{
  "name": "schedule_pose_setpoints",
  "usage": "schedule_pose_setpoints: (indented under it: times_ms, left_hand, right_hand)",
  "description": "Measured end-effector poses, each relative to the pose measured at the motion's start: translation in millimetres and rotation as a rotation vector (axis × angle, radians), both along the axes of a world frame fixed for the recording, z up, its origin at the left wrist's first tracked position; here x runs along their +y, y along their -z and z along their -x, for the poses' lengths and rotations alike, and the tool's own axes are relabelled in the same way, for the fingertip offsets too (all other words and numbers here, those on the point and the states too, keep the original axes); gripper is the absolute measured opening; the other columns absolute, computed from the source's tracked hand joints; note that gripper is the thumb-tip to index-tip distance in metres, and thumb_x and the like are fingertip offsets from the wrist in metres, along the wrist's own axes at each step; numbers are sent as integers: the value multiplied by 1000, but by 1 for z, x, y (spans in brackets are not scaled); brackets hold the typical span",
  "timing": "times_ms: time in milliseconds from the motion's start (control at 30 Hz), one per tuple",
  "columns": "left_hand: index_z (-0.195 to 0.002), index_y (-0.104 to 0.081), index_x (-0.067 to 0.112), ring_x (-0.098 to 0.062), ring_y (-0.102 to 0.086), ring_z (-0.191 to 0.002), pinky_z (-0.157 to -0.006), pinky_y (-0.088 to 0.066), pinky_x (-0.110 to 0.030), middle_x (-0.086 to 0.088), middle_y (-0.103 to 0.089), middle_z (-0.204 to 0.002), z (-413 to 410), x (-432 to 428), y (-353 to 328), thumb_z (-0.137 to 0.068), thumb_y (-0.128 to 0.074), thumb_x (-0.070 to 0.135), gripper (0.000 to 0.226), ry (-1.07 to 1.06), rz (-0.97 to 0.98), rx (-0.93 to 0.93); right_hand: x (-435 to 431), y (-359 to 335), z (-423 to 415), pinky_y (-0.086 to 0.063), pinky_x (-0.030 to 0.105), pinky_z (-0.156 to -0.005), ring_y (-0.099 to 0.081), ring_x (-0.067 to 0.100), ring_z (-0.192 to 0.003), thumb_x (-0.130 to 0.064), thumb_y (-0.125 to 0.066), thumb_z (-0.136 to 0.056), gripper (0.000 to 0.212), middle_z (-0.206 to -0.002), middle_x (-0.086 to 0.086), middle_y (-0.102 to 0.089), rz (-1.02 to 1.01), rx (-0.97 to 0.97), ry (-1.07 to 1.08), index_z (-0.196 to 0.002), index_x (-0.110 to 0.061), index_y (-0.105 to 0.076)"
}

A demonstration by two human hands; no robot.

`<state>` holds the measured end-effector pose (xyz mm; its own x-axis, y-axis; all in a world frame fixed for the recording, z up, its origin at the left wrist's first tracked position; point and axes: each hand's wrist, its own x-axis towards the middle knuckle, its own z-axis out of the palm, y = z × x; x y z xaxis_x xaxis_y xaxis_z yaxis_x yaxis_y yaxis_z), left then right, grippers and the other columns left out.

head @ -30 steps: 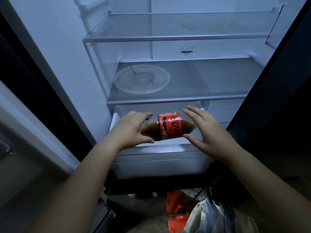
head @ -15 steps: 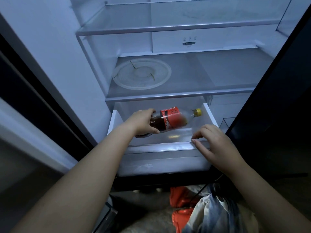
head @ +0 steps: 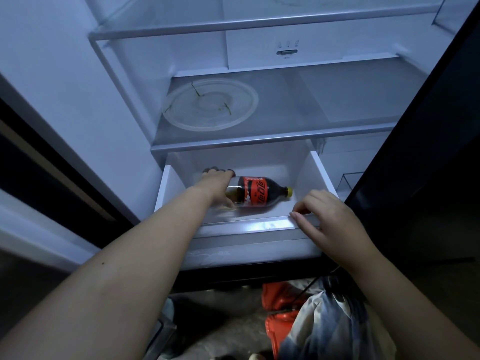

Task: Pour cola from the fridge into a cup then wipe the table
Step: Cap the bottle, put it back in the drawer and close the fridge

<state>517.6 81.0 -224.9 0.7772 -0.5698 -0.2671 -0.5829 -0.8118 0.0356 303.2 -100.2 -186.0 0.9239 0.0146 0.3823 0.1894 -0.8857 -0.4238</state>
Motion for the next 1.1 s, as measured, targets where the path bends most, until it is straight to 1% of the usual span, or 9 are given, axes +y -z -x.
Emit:
schedule_pose_setpoints:
  times_ms: [167, 367, 633, 700, 767, 867, 933, 1000, 1100]
  left_hand:
    - [-142, -33, 16, -30, -38, -130, -108, -30, -40, -11, -45, -141, 1, 1, 9, -73, -77, 45, 87, -23, -26, 13]
    - [-146, -26, 12, -31, -39, -131, -105, -36, -37, -14, -41, -145, -2, 10, 17, -75, -79, 34, 91, -114, -9, 197]
    - [-146, -27, 14, -30, -38, -132, -108, -35, -41, -13, -41, -145, -1, 10, 13, -72, -82, 31, 93, -82, -46, 174]
    - [-150, -20, 13, -30, -30, -138, -112, -30, -40, -13, -32, -152, 3, 7, 1, -74, -80, 32, 99, -70, -40, 171]
    - [-152, -16, 14, -28, -25, -142, -113, -28, -39, -11, -24, -156, 12, 4, -20, -81, -74, 35, 95, -68, 21, 160]
    - [-147, -32, 17, -25, -37, -136, -106, -34, -37, -7, -37, -150, 44, 10, -53, -93, -56, 41, 64, -99, 193, 59]
    - [-139, -45, 19, -23, -47, -127, -100, -38, -36, -3, -51, -139, 82, 24, -62, -96, -47, 41, 48, -128, 425, -73]
    - [-132, -53, 17, -23, -51, -121, -99, -40, -37, -2, -57, -130, 129, 40, -55, -95, -40, 42, 46, -90, 617, -247]
    - [-141, -45, 10, -26, -42, -134, -111, -29, -45, -8, -47, -143, 181, 64, -20, -94, -37, 41, 57, 12, 594, -459]
  right_hand:
    - [0, 2, -1, -39, 26, -64, -44, 7, -74, -23, -61, -89, 12, -76, -16, -45, 0, -9, 2, -78, -19, -57]
    - [0, 4, -1, -33, 21, -65, -44, 7, -75, -25, -59, -89, 12, -76, -13, -49, -4, -10, 4, -79, -19, -57]
    - [1, 5, -1, -32, 20, -63, -44, 7, -73, -20, -63, -87, 11, -74, -13, -48, -5, -20, 20, -77, -19, -57]
    - [1, 4, -1, -32, 20, -63, -45, 7, -74, -20, -64, -87, 11, -74, -14, -48, -15, -14, 25, -77, -19, -58]
    - [0, 3, -1, -33, 20, -64, -46, 7, -74, -20, -64, -87, 10, -75, -13, -49, -20, -17, 30, -78, -19, -59]
    - [0, 5, -1, -37, 25, -64, -48, 11, -74, -21, -63, -87, 10, -75, -11, -50, 5, -39, 31, -79, -17, -59]
    - [1, 8, -2, -41, 31, -62, -49, 15, -74, -22, -60, -89, 12, -75, -7, -53, 31, -87, 41, -79, -15, -60]
    - [3, 15, -1, -40, 32, -62, -49, 17, -74, -23, -55, -90, 17, -76, -3, -55, 82, -203, 89, -79, -13, -61]
    - [14, 34, 7, -38, 28, -75, -52, 18, -83, -25, -51, -94, 20, -87, 3, -63, 83, -398, 183, -87, -12, -66]
